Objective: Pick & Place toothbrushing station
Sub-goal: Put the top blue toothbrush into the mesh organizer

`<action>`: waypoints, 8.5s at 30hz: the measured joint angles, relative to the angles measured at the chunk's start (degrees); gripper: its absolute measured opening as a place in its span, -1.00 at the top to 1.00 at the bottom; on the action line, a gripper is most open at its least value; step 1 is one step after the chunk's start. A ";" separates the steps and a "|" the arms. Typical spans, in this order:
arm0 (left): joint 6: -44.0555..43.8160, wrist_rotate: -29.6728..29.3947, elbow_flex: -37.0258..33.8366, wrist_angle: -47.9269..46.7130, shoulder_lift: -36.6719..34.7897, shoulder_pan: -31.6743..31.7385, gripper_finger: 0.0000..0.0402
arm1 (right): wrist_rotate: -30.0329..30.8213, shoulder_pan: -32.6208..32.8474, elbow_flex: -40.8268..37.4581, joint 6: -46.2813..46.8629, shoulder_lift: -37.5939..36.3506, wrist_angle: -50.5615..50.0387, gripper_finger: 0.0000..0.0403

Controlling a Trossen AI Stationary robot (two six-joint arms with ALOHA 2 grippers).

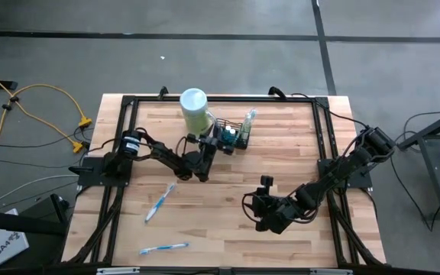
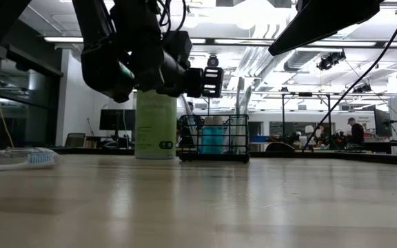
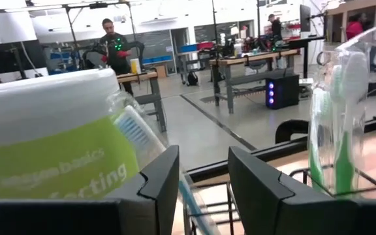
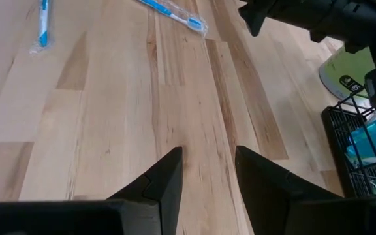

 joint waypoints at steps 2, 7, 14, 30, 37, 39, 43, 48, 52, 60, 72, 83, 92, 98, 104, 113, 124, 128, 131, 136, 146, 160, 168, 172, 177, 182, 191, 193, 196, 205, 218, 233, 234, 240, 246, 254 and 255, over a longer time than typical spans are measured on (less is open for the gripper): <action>0.38 -0.65 0.00 0.00 0.00 -0.85 0.36 | -0.02 0.00 0.00 0.00 0.00 -0.02 0.34; 2.83 -1.61 -0.02 0.08 0.00 -3.94 0.36 | 0.00 0.00 0.00 0.15 0.00 -0.09 0.34; 10.45 -9.52 0.02 0.07 -2.59 -9.99 0.36 | 0.04 0.00 0.00 0.29 0.00 -0.04 0.34; 14.51 -11.84 0.02 0.37 -6.59 -27.22 0.42 | 0.09 0.00 0.00 0.37 -0.02 -0.22 0.34; 21.45 -11.82 0.02 0.46 -15.16 -34.19 0.55 | -0.75 0.00 0.00 2.54 -0.02 -0.26 0.34; 23.28 -11.80 0.02 0.48 -17.43 -35.72 0.56 | -1.66 0.00 0.00 3.03 -0.02 -0.28 0.34; 26.07 -11.82 0.02 0.48 -20.91 -38.59 0.56 | -2.24 0.00 0.00 3.17 -0.02 -0.26 0.34; 27.92 -11.80 0.02 0.52 -23.59 -42.12 0.56 | -2.27 0.00 -0.02 3.15 -0.02 -0.25 0.34; 26.46 -11.80 0.00 0.40 -23.65 -46.28 0.56 | -2.27 0.00 0.00 3.16 -0.02 -0.26 0.34; 9.41 -11.64 -0.11 -7.90 -23.43 -55.55 0.56 | -2.21 -0.07 -0.01 2.99 -0.02 -0.12 0.34; -3.30 1.96 5.23 -28.85 -23.40 -53.38 0.56 | -1.45 -1.07 -0.01 3.08 -0.02 0.11 0.34; -27.49 39.19 22.03 -83.11 -25.95 -40.87 0.59 | -1.70 -1.07 -0.02 3.15 -0.02 0.11 0.34; -43.40 38.10 27.19 -115.81 -33.31 -35.05 0.60 | -3.35 -1.03 -0.01 3.17 -0.02 0.07 0.34; -71.57 30.25 27.04 -140.41 -37.74 -35.38 0.60 | -4.42 -1.03 -0.02 3.17 -0.02 0.04 0.34; -88.74 38.87 26.95 -157.22 -36.88 -35.71 0.60 | -4.44 -1.03 0.00 3.17 -0.02 0.04 0.34; -99.17 44.81 26.78 -165.82 -33.82 -37.83 0.60 | -4.42 -1.03 -0.02 3.17 -0.02 0.07 0.34; -125.48 52.39 18.25 -172.40 -32.68 -39.47 0.60 | -4.42 -1.01 -0.02 3.50 -0.02 0.09 0.34; -129.77 56.15 14.76 -172.08 -32.68 -38.26 0.60 | -4.42 -1.03 -0.02 3.43 -0.02 0.11 0.34; -131.50 57.20 12.81 -170.45 -32.68 -37.41 0.60 | -4.42 -1.03 -0.01 3.42 -0.02 0.11 0.34; -132.10 60.15 12.26 -167.15 -32.70 -36.76 0.60 | -4.42 -1.03 0.00 3.41 -0.02 0.11 0.34; -126.46 61.03 12.26 -158.47 -32.39 -36.41 0.60 | -4.42 -1.03 0.00 3.39 -0.02 0.11 0.34; -118.47 64.61 8.74 -157.92 -27.36 -32.98 0.42 | -4.42 -1.02 0.00 3.37 -0.02 0.11 0.34; -115.57 63.73 8.24 -157.52 -26.62 -32.28 0.14 | -4.42 -1.03 -0.02 3.37 -0.02 0.13 0.34; -115.16 61.65 7.96 -157.06 -26.64 -32.30 0.08 | -4.42 -1.03 -0.01 3.37 -0.02 0.11 0.34; -113.50 61.40 5.38 -151.49 -26.64 -32.10 0.05 | -4.42 -1.03 -0.02 3.37 -0.02 0.15 0.34; -112.31 61.83 1.75 -148.56 -26.67 -31.04 0.04 | -4.42 -1.01 -0.01 3.37 -0.02 0.15 0.34; -106.86 62.03 -2.87 -139.60 -26.67 -28.27 0.04 | -4.42 -1.03 -0.02 3.44 -0.02 0.15 0.34; -104.75 62.06 -3.82 -137.15 -26.67 -27.51 0.04 | -4.42 -1.02 0.00 3.45 -0.02 0.15 0.34; -104.46 62.42 -4.96 -136.55 -26.78 -26.35 0.04 | -4.42 -1.01 0.00 3.48 -0.02 0.15 0.34; -101.79 63.97 -8.37 -132.12 -27.02 -24.46 0.05 | -4.42 -1.01 -0.02 3.50 -0.02 0.13 0.34; -101.79 63.81 -8.50 -131.48 -26.77 -24.41 0.52 | -4.42 -1.01 -0.01 3.52 -0.02 0.13 0.34; -101.58 64.46 -8.52 -132.21 -26.71 -24.41 0.98 | -4.42 -1.03 0.00 3.54 -0.02 0.13 0.34; -101.58 64.47 -8.55 -132.23 -26.71 -24.41 0.98 | -4.42 -1.01 -0.01 3.54 -0.02 0.13 0.34; -101.58 64.56 -8.60 -132.13 -26.71 -24.41 0.99 | -4.42 -1.01 -0.02 3.54 -0.02 0.13 0.34; -101.75 64.66 -8.70 -131.35 -26.83 -24.43 0.99 | -4.42 -1.01 0.00 3.54 -0.02 0.13 0.34; -99.71 59.55 -8.14 -128.92 -30.09 -25.28 0.99 | -4.42 -1.01 -0.02 3.54 -0.02 0.13 0.34; -99.25 57.83 -7.94 -128.45 -30.96 -25.20 0.99 | -4.44 -1.03 -0.02 3.52 -0.02 0.13 0.34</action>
